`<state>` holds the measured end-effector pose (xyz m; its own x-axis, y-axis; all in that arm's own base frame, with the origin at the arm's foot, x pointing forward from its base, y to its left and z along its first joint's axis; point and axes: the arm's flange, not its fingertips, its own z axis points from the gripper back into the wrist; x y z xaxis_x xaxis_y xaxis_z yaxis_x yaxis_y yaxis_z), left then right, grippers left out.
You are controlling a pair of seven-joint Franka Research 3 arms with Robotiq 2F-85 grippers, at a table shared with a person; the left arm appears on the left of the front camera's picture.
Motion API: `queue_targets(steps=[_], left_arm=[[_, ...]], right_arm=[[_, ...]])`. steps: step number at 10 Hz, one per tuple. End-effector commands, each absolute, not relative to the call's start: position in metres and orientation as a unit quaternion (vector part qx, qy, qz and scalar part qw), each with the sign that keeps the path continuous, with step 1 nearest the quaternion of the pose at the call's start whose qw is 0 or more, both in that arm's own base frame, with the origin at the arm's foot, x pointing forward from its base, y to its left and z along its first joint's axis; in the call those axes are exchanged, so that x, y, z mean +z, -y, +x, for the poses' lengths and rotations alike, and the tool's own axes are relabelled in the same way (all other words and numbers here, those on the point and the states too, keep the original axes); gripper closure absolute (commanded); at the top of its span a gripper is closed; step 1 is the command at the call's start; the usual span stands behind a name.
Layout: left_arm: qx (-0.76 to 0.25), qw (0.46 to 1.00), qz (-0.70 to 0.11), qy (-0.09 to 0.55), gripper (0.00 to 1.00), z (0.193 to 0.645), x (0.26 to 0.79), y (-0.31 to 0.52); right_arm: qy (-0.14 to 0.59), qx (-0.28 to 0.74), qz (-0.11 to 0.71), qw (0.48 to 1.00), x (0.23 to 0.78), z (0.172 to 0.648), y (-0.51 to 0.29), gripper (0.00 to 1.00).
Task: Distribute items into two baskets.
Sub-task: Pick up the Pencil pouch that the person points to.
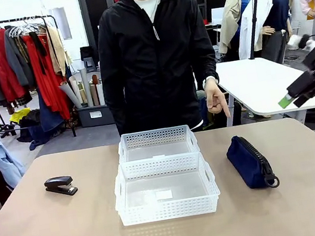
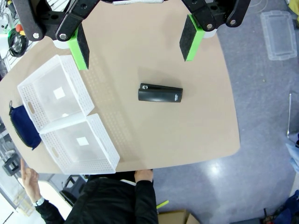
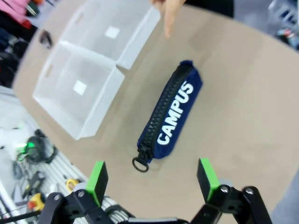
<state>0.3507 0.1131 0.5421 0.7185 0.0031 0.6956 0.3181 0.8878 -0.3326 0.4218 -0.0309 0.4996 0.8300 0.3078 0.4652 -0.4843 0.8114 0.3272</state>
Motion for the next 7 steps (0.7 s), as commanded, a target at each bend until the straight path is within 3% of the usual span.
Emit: queue_targets(steps=[1,4,7], left_arm=[[-0.09,0.899,-0.223,0.365,0.0,0.351,0.542,-0.114],[-0.09,0.899,-0.223,0.365,0.0,0.351,0.542,-0.114],[-0.09,0.899,-0.223,0.365,0.0,0.351,0.542,-0.114]], right_arm=[[0.181,0.21,0.169,0.946,0.502,0.428,0.011,0.0],[0.117,0.222,0.061,0.966,0.48,0.436,-0.026,0.0],[0.107,0.19,0.024,0.976,0.454,0.444,-0.052,0.0]])
